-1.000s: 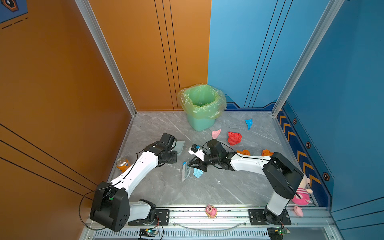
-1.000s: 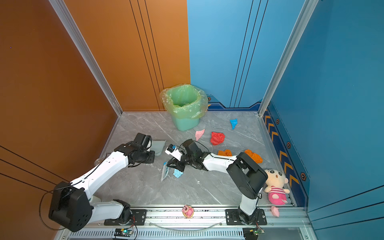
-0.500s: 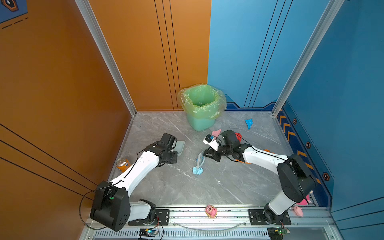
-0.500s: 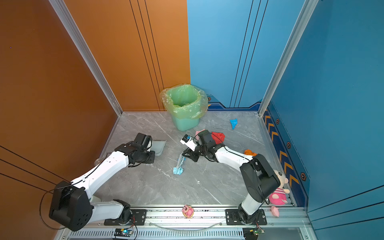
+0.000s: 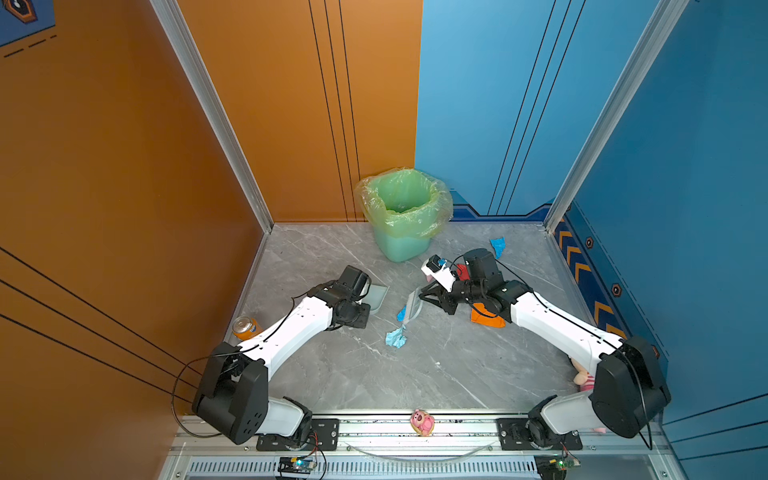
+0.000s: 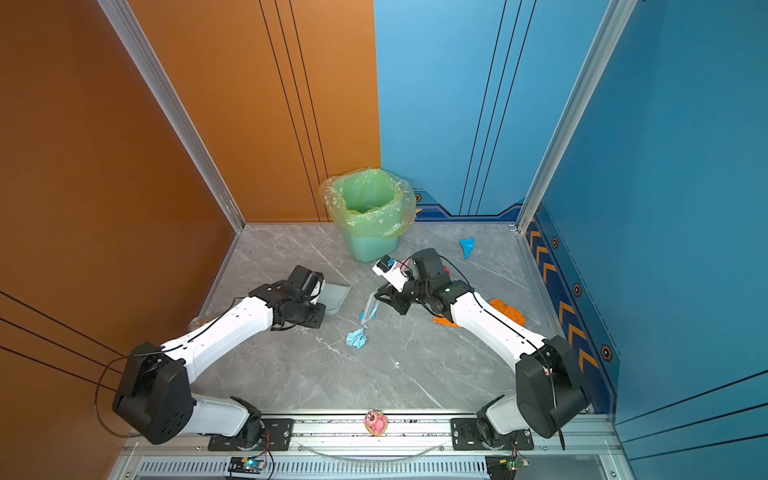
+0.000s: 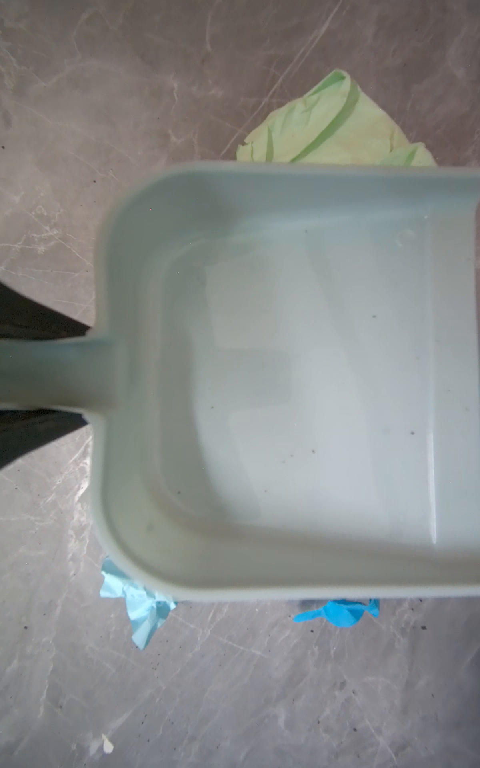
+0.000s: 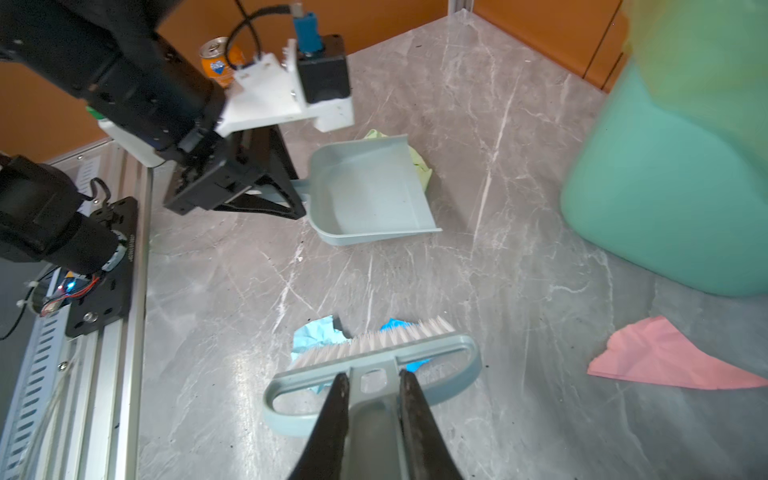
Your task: Sweep away the paper scraps from the table
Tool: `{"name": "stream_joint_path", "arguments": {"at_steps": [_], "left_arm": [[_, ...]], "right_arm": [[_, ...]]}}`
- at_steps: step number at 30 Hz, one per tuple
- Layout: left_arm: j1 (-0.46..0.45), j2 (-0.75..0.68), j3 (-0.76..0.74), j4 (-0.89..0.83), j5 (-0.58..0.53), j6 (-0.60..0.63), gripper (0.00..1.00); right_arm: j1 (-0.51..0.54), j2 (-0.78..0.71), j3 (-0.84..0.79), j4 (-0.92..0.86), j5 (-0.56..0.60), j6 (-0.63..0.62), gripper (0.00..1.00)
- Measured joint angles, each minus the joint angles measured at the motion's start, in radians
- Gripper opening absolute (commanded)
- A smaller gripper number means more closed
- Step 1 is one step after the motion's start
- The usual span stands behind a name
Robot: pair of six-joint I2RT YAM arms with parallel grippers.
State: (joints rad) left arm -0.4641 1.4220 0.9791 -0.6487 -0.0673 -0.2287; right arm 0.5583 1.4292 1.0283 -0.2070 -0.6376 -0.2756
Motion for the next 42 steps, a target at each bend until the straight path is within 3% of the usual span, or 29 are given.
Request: {"name": "stream_joint_path", "arguments": {"at_steps": [7,17,22,28,35,42], "left_arm": [[0.0,0.029,0.007,0.002,0.0,0.004,0.0],[0.0,0.029,0.011,0.002,0.0,0.004,0.0],[-0.001,0.028,0.011,0.002,0.0,0.004,0.0],[-0.002,0.028,0.011,0.002,0.0,0.004,0.0],[-0.02,0.027,0.011,0.002,0.0,0.01,0.0],[-0.074,0.024,0.008,0.002,0.003,0.034,0.0]], "right_arm": [[0.159,0.008,-0.057,-0.016,-0.038,-0.003,0.0],[0.185,0.16,-0.057,-0.018,0.001,0.057,0.0],[0.158,0.18,-0.055,0.027,0.099,0.078,0.0],[0.048,0.191,-0.024,0.07,0.197,0.093,0.0],[-0.011,0.188,0.042,0.021,0.147,0.086,0.0],[-0.082,0.114,0.097,-0.044,0.152,0.179,0.0]]}}
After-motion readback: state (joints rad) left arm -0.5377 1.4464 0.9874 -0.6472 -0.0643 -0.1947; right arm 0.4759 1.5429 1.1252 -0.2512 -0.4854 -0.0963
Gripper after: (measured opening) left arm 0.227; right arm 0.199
